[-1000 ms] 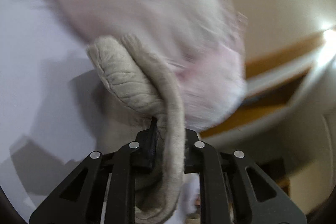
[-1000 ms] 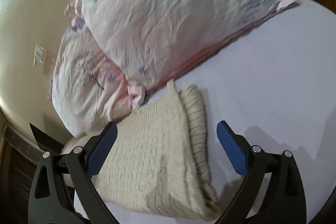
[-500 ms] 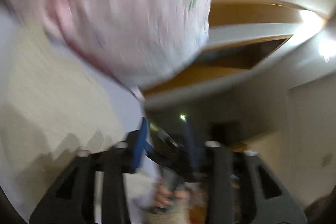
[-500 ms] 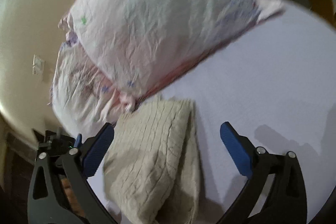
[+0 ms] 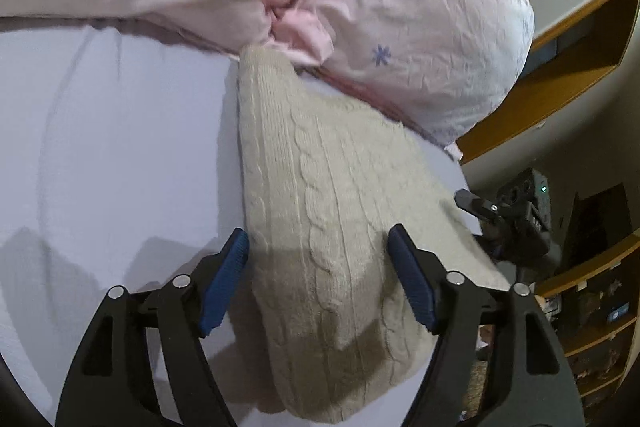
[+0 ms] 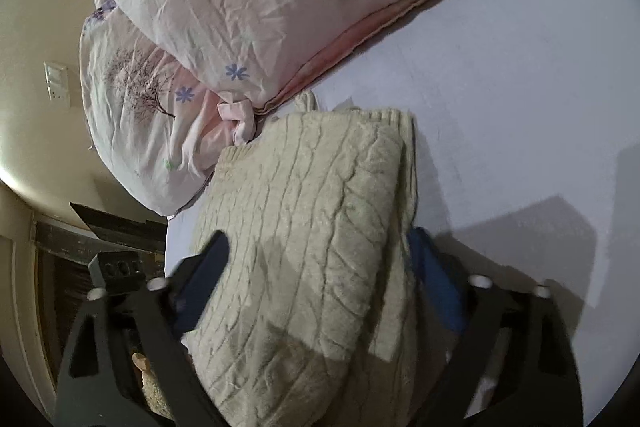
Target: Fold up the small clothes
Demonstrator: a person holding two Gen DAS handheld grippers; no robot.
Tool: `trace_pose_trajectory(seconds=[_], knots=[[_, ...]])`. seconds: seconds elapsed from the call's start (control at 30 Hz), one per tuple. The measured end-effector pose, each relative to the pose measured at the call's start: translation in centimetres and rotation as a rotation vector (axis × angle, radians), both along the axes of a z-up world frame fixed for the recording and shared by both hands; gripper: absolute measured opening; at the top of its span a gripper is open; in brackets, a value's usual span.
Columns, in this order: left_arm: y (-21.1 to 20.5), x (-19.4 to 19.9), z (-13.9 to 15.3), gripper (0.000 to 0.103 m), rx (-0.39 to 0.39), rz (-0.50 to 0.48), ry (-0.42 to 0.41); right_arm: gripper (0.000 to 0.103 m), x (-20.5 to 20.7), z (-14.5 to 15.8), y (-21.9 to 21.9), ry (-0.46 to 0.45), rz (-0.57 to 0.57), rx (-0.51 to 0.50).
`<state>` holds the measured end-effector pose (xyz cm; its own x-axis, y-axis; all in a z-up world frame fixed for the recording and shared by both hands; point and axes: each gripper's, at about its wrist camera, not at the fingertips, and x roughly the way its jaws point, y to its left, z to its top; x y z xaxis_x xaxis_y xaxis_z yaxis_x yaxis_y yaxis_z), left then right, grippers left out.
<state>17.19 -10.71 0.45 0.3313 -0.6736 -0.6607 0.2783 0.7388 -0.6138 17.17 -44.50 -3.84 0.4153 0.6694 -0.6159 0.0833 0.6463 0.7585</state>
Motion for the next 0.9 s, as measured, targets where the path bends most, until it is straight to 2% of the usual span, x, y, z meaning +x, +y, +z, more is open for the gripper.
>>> trace_pose_trajectory(seconds=[0.03, 0.07, 0.13, 0.2, 0.23, 0.3, 0.33, 0.37, 0.43, 0.5, 0.53, 0.57, 0.6, 0.63, 0.67, 0.7, 0.73, 0.8, 0.83, 0.9], knots=[[0.0, -0.1, -0.6, 0.076, -0.012, 0.002, 0.005, 0.057, 0.0, -0.4, 0.1, -0.001, 0.004, 0.002], [0.2, -0.2, -0.9, 0.076, -0.033, 0.005, 0.012, 0.053, 0.1, -0.7, 0.3, 0.001, 0.007, -0.002], [0.1, -0.2, -1.0, 0.074, -0.054, 0.011, -0.001, 0.038, 0.0, -1.2, 0.4, -0.007, 0.0, 0.018], [0.8, -0.5, -1.0, 0.058, -0.058, 0.002, 0.007, 0.034, -0.3, -0.9, 0.6, -0.036, -0.005, 0.035], [1.5, -0.5, -0.7, 0.046, -0.079, -0.004, 0.017, 0.033, -0.3, -0.6, 0.9, -0.053, -0.001, 0.039], [3.3, -0.8, 0.3, 0.04, -0.147, -0.029, 0.028, 0.032, -0.8, 1.0, 1.9, -0.101, 0.031, 0.083], [4.7, -1.6, 1.3, 0.04, -0.164, -0.034, -0.004, 0.032, -1.0, 1.8, 2.7, -0.126, 0.057, 0.099], [6.0, -2.6, 2.5, 0.04, -0.138, -0.02, -0.071, 0.032, -1.2, 2.8, 4.4, -0.16, 0.109, 0.096], [8.0, -3.5, 3.7, 0.042, -0.072, 0.028, -0.148, 0.034, -1.0, 3.7, 6.8, -0.185, 0.169, 0.053], [9.5, -3.4, 3.7, 0.046, 0.036, 0.088, -0.178, 0.042, -0.4, 3.8, 9.8, -0.193, 0.217, -0.117], [10.3, -3.1, 3.2, 0.047, 0.113, 0.141, -0.167, 0.05, 0.0, 3.6, 10.6, -0.189, 0.206, -0.211], [10.8, -3.0, 2.8, 0.047, 0.141, 0.173, -0.153, 0.055, 0.3, 3.4, 10.7, -0.179, 0.172, -0.262], [11.3, -3.1, 2.4, 0.047, 0.123, 0.184, -0.142, 0.064, 0.6, 3.2, 10.2, -0.167, 0.139, -0.24], [11.8, -3.3, 2.1, 0.049, 0.083, 0.18, -0.128, 0.069, 0.7, 3.0, 9.4, -0.155, 0.108, -0.177], [11.9, -3.4, 1.9, 0.054, 0.064, 0.176, -0.12, 0.069, 0.8, 2.7, 8.4, -0.142, 0.08, -0.088], [11.8, -3.5, 1.7, 0.057, 0.063, 0.173, -0.118, 0.069, 0.8, 2.6, 7.9, -0.137, 0.073, -0.055], [11.6, -3.5, 1.6, 0.059, 0.073, 0.168, -0.117, 0.056, 1.0, 2.4, 8.0, -0.132, 0.084, -0.044], [11.5, -3.4, 1.1, 0.059, 0.078, 0.162, -0.105, 0.018, 1.6, 2.1, 9.0, -0.121, 0.115, -0.105], [11.2, -3.5, 0.8, 0.059, 0.066, 0.156, -0.096, 0.013, 2.0, 2.3, 9.1, -0.136, 0.1, -0.144], [10.5, -3.6, 0.3, 0.06, 0.054, 0.147, -0.084, 0.012, 2.7, 3.7, 8.5, -0.197, 0.033, -0.184]])
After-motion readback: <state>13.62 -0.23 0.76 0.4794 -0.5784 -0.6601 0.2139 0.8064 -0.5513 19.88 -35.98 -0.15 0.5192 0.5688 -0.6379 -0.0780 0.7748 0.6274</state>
